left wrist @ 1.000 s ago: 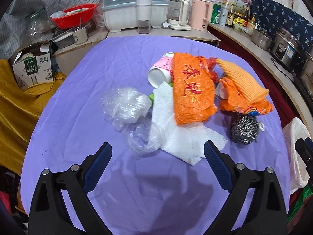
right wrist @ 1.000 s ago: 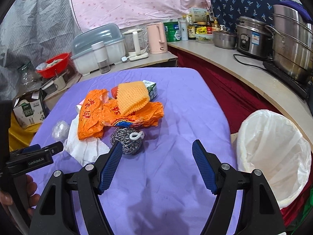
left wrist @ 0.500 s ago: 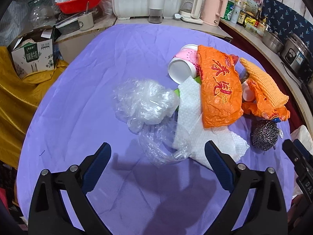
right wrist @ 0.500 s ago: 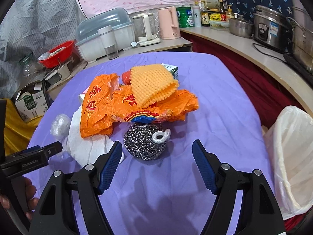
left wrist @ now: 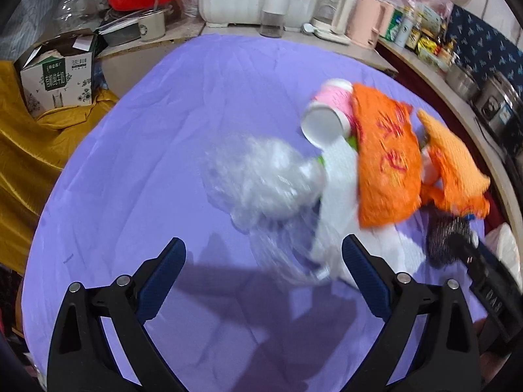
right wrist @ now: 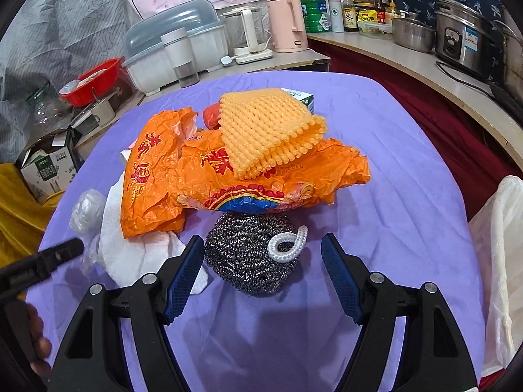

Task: Collect trash
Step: 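Grasp the clear plastic bag with the left tool while the right grasps the steel scrubber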

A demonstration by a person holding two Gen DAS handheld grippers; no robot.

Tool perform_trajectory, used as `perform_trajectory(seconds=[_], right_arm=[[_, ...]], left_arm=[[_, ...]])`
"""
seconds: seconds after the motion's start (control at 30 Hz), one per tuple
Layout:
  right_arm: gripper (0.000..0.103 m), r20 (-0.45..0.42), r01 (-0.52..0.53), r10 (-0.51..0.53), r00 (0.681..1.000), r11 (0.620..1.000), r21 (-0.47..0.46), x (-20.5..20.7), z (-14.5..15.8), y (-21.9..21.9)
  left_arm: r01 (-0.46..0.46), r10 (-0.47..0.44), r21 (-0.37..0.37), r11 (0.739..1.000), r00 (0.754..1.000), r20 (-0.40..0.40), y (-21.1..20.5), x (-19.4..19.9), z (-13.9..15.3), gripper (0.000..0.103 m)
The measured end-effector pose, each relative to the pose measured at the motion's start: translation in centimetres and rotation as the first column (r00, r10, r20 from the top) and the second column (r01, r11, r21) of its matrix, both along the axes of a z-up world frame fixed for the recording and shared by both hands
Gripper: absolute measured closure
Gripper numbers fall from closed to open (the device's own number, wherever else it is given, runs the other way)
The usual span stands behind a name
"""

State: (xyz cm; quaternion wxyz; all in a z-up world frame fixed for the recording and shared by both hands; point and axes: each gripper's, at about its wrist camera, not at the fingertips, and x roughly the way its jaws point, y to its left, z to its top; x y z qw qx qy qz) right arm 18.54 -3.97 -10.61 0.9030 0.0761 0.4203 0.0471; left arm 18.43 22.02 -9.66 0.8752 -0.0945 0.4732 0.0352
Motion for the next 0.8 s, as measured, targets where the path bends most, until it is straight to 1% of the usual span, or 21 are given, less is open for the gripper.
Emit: perform_trajectory(seconds=[0.17, 0.3, 0.37, 0.4, 0.43, 0.47, 0.5, 0.53, 0.67, 0.8], right_arm=[[0.032, -0.005, -0.008, 0.008, 1.000, 1.000, 0.004, 0.6, -0.4, 0.5], [0.032, -0.007, -0.010, 0.010, 1.000, 1.000, 0.002, 1.1, -0.6, 0.8], [0.032, -0.013, -0.012, 0.012, 1.000, 1.000, 0.005, 1.2, -0.7, 0.9], [0.035, -0.016, -0.014, 0.014, 1.000, 1.000, 0.006, 1.3, -0.8, 1.0], [0.038, -0.018, -0.014, 0.014, 1.000, 1.000, 0.004, 1.3, -0.9, 1.1], [0.040, -0.018, -0.016, 0.017, 1.000, 1.000, 0.005, 1.3, -1.0, 1.2], [0.041, -0.013, -0.018, 0.018, 1.000, 1.000, 0.011, 1.2, -1.0, 1.1], [0.042, -0.007, -0.017, 0.017, 1.000, 1.000, 0.015, 1.1, -1.0, 1.1], [0.043, -0.004, -0.016, 0.016, 1.000, 1.000, 0.022, 0.8, -0.8, 0.8], [0.044, 0.006, -0.015, 0.015, 1.000, 0.999, 0.029, 0.0, -0.2, 0.5]], left_arm=[[-0.024, 0.024, -0.024, 0.999, 1.000, 0.014, 1.5, 2.6, -0.1, 0.009], [-0.025, 0.024, -0.068, 0.997, 1.000, -0.013, 2.0, 4.5, -1.1, 0.010], [-0.014, 0.013, -0.071, 0.997, 1.000, -0.017, 1.8, 5.0, -1.6, 0.011], [-0.006, 0.005, -0.065, 0.998, 1.000, -0.016, 1.6, 5.2, -1.8, 0.016], [0.005, -0.006, -0.062, 0.998, 1.000, -0.014, 1.5, 5.3, -1.9, 0.027], [0.020, -0.021, -0.064, 0.998, 1.000, -0.016, 1.3, 5.4, -2.0, 0.033], [0.028, -0.029, -0.070, 0.997, 0.999, -0.020, 1.3, 5.5, -2.1, 0.042], [0.029, -0.031, -0.073, 0.997, 0.999, -0.021, 1.2, 5.4, -2.2, 0.049], [0.040, -0.041, -0.077, 0.996, 0.999, -0.007, 1.1, 4.9, -1.9, 0.062], [0.050, -0.049, -0.052, 0.997, 0.998, 0.030, 0.7, 3.9, -0.6, 0.066]])
